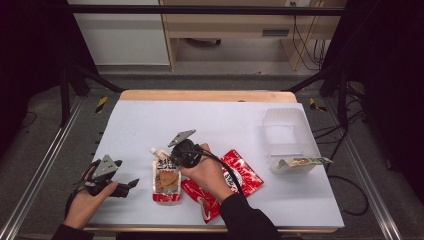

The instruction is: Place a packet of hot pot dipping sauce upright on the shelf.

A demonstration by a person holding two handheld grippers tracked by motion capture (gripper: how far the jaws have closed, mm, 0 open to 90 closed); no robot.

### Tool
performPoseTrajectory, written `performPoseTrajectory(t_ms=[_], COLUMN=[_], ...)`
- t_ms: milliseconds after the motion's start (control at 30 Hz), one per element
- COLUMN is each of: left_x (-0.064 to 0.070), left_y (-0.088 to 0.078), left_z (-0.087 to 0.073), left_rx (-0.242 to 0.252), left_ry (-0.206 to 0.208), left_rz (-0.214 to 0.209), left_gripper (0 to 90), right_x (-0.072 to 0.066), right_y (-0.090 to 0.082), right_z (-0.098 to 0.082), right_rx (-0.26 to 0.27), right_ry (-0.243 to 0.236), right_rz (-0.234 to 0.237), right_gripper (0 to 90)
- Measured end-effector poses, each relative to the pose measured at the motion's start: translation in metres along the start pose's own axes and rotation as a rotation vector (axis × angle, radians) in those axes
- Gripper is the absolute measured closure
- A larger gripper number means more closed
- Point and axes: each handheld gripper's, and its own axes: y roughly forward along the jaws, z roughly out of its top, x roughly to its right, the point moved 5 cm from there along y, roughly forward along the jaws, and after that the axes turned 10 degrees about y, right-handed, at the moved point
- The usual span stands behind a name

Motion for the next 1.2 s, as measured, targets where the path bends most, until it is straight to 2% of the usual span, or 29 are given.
performPoseTrajectory(t_ms=[133, 333, 600, 833, 1200], left_x=[0.0, 0.0, 0.0, 0.001, 0.006], left_y=[0.0, 0.0, 0.0, 0.001, 0.0], left_z=[0.0, 0.0, 0.0, 0.001, 0.005], left_rx=[-0.001, 0.0, -0.001, 0.003, 0.022], left_ry=[0.001, 0.0, -0.001, -0.002, 0.004], left_rz=[-0.001, 0.0, -0.002, -0.002, -0.021], left_gripper=[8.4, 8.4, 8.4, 8.5, 8.5], right_x=[-0.007, -0.012, -0.018, -0.008, 0.008], right_y=[-0.012, -0.037, -0.065, -0.08, -0.105], right_z=[0.005, 0.016, 0.032, 0.04, 0.034], right_rx=[0.012, 0.072, 0.126, 0.142, 0.156], right_ry=[-0.033, -0.061, -0.1, -0.112, -0.105], right_rz=[0.02, 0.035, 0.034, -0.003, -0.033], right_gripper=[89.2, 89.5, 89.8, 90.0, 90.0])
